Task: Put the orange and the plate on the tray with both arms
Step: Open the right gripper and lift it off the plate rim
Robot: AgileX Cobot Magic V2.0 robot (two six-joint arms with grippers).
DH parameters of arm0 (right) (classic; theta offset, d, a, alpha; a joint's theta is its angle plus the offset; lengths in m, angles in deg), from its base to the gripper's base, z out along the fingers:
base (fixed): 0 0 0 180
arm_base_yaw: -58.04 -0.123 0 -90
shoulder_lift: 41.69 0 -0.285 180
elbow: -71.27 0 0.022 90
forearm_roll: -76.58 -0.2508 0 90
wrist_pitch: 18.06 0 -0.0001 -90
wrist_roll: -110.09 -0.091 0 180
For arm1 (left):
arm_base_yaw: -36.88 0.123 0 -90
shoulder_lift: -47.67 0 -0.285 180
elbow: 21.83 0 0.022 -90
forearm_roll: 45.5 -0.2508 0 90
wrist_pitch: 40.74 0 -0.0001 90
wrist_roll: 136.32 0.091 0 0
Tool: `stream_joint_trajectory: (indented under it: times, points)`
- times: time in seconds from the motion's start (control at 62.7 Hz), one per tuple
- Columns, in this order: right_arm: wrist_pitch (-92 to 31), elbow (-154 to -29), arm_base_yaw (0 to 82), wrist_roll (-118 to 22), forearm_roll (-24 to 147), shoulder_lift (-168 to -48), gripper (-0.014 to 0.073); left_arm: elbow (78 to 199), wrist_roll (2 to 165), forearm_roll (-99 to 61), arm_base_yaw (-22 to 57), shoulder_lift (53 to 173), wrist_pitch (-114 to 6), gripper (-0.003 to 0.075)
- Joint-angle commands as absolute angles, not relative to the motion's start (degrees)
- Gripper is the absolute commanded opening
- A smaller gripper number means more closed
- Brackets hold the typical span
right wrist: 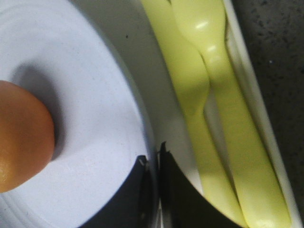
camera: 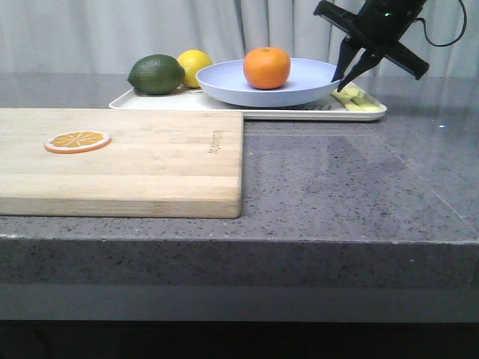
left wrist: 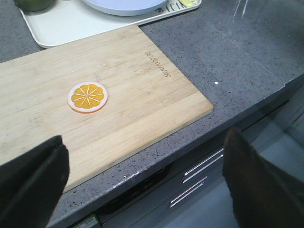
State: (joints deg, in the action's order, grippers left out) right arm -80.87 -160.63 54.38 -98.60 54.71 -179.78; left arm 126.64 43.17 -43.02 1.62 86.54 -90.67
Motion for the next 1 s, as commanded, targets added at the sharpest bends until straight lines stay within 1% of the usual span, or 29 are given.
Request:
stream_joint_trajectory:
  times: [0.0,0.128,0.447,0.51,0.606,0.67,0.766,0.845,0.989]
  points:
    - [-77.7,-163.0,54.6,-98.8,52.5,-176.1,-0.0067,128.2,43.3,-42.8,1.7,86.8,-86.3,0.0641]
    - [-79.4,-163.0,54.6,-98.8,52.5,-176.4,-0.0067,128.2,43.3,-42.8,1.7,86.8,-86.3,0.0641]
    - [-79.4,-163.0,54.5,-97.8,52.5,-176.4,-0.0057,128.2,43.3,-42.8,1.7,86.8,-86.3,0.0641]
    - [-79.6,-163.0,54.5,-97.2,52.5,-176.4,-0.0022,128.2,43.3,-42.8,1.7,86.8,-86.3,0.0641]
    - [-79.9,-163.0,54.5,-96.7,52.5,-176.4,0.0090,128.2,43.3,-42.8,1.7,86.8,-86.3,0.0641]
    - [-80.1,-163.0,54.5,-96.3,52.5,-176.4,0.0183,128.2,43.3,-42.8,1.7,86.8,-86.3,0.0641]
    - [-80.0,-163.0,54.5,-96.2,52.5,-176.3,0.0288,128.2,43.3,-42.8,1.7,86.8,-86.3,0.0641]
    - [-80.0,-163.2,54.5,-96.2,52.5,-176.2,0.0321,128.2,43.3,-42.8,1.7,86.8,-86.3,0.0641]
    - [-80.2,-164.6,54.5,-96.2,52.6,-175.3,0.0321,128.2,43.3,-42.8,1.7,86.8,-86.3,0.0641]
